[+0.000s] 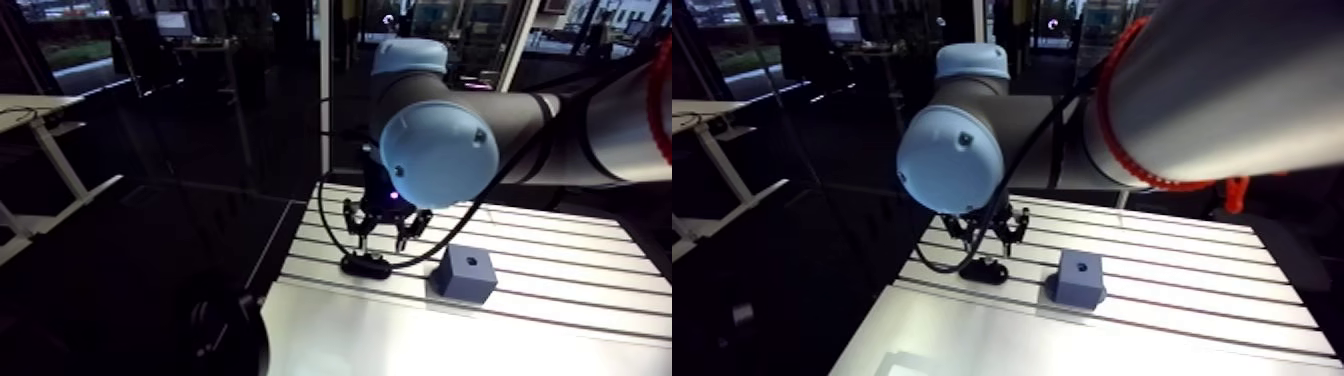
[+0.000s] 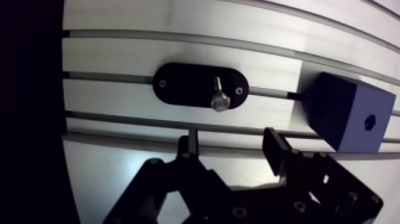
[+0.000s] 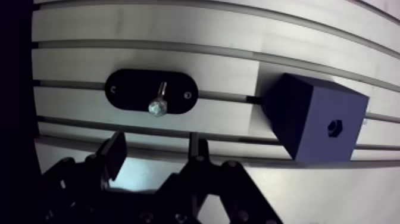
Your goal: Pick up the M10 bolt and insert it into the hex recess until seated.
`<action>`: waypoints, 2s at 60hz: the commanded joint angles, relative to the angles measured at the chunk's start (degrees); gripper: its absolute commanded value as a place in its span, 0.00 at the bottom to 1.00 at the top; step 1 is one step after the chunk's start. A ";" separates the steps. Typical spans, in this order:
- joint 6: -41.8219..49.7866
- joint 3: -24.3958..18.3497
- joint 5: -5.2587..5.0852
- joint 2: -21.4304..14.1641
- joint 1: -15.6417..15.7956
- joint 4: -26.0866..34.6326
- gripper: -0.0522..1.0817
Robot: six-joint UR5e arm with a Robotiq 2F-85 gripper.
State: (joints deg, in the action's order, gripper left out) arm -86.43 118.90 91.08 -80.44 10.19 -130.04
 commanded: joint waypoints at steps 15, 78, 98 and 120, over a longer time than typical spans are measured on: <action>-0.43 0.15 0.11 3.20 0.18 -3.46 0.41; -1.06 0.24 0.10 4.99 0.36 -5.10 0.49; -1.06 0.15 0.10 4.99 0.36 -5.19 0.55; -1.06 -0.02 0.10 5.51 0.36 -5.19 0.62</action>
State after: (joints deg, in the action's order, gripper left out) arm -87.49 118.91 91.19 -75.12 10.55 -135.22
